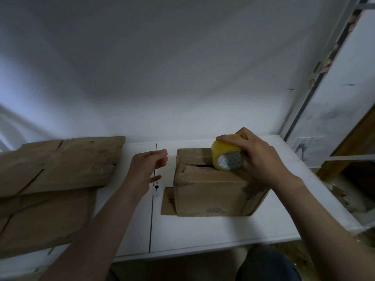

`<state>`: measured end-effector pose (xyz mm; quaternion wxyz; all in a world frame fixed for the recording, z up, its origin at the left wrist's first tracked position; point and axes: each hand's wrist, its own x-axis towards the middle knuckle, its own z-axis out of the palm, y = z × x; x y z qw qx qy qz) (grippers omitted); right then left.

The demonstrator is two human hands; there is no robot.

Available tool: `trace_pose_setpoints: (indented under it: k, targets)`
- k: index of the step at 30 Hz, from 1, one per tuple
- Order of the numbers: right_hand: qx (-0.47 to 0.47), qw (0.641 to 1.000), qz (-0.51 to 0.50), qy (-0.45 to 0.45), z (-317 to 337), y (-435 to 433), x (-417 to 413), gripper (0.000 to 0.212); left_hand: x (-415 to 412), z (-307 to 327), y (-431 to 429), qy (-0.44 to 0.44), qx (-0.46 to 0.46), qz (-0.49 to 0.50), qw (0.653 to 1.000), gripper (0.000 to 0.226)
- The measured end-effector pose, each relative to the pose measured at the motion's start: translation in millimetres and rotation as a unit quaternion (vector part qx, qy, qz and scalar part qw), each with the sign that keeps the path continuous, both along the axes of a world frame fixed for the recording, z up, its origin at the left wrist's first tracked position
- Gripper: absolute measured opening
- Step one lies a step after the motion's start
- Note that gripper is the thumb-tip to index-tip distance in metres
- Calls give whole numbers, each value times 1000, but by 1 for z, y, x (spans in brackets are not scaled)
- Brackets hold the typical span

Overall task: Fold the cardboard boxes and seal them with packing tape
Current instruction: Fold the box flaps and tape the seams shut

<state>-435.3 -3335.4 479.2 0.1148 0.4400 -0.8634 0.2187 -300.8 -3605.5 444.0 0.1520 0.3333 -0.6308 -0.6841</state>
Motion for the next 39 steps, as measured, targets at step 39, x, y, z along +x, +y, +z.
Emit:
trace_pose_setpoints:
  k: [39]
  targets:
    - [127,978,-104,125,2,-56,29,70,-11,-107,26,-9,100,-5,995,41]
